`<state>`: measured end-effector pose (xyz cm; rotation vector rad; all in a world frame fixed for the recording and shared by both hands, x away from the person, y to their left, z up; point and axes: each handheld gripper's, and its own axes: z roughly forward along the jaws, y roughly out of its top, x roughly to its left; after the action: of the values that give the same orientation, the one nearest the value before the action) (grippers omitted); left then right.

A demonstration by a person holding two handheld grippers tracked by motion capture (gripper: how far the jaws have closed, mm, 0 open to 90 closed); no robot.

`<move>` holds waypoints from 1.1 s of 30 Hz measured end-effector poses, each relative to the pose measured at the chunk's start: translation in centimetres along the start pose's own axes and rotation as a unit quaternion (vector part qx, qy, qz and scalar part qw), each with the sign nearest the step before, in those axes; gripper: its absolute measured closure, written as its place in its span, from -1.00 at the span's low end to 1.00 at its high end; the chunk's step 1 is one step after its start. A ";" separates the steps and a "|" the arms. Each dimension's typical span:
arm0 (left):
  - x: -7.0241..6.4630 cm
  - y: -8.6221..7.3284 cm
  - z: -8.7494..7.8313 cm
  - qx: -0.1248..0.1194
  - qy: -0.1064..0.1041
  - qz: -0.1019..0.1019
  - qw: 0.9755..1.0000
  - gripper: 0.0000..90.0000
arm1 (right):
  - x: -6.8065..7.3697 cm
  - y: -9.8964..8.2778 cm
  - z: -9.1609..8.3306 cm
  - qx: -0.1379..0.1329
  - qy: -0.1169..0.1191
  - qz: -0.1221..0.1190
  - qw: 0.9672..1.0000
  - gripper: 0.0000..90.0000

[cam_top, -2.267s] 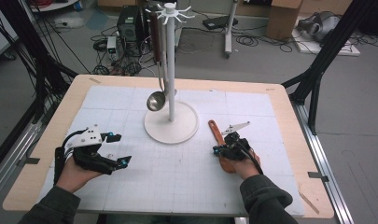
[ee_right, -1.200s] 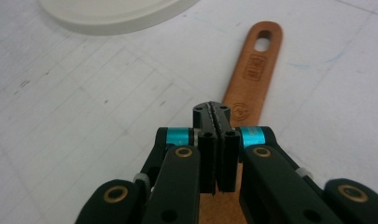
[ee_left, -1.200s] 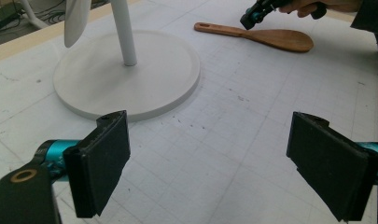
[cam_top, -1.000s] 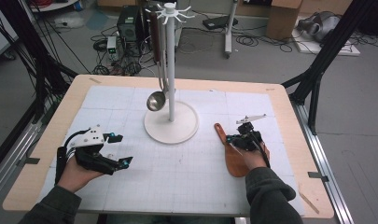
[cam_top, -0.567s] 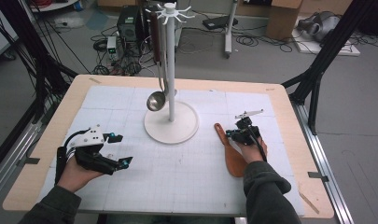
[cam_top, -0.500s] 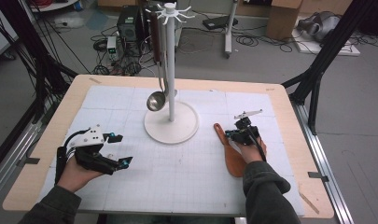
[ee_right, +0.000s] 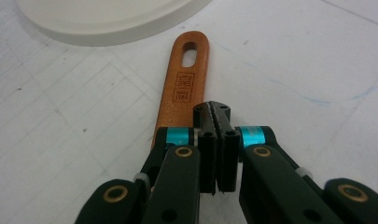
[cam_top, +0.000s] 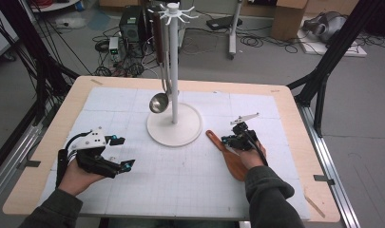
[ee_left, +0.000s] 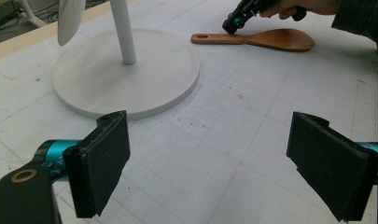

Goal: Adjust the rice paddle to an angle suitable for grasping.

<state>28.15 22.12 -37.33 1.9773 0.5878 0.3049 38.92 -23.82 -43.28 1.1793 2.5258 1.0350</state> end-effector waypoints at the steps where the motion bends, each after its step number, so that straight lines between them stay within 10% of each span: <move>1: 0.0 0.0 0.0 0.000 0.000 0.000 1.000 -0.69 | 0.1 0.0 0.0 0.001 0.002 0.000 1.000 0.99; 33: 0.0 0.0 0.0 -0.001 -0.001 0.000 1.000 -0.69 | 3.8 -0.4 0.3 0.025 0.056 -0.049 0.997 0.94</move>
<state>28.11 22.11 -37.32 1.9751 0.5852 0.3028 36.22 -21.06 -43.28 1.0238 2.6802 1.0488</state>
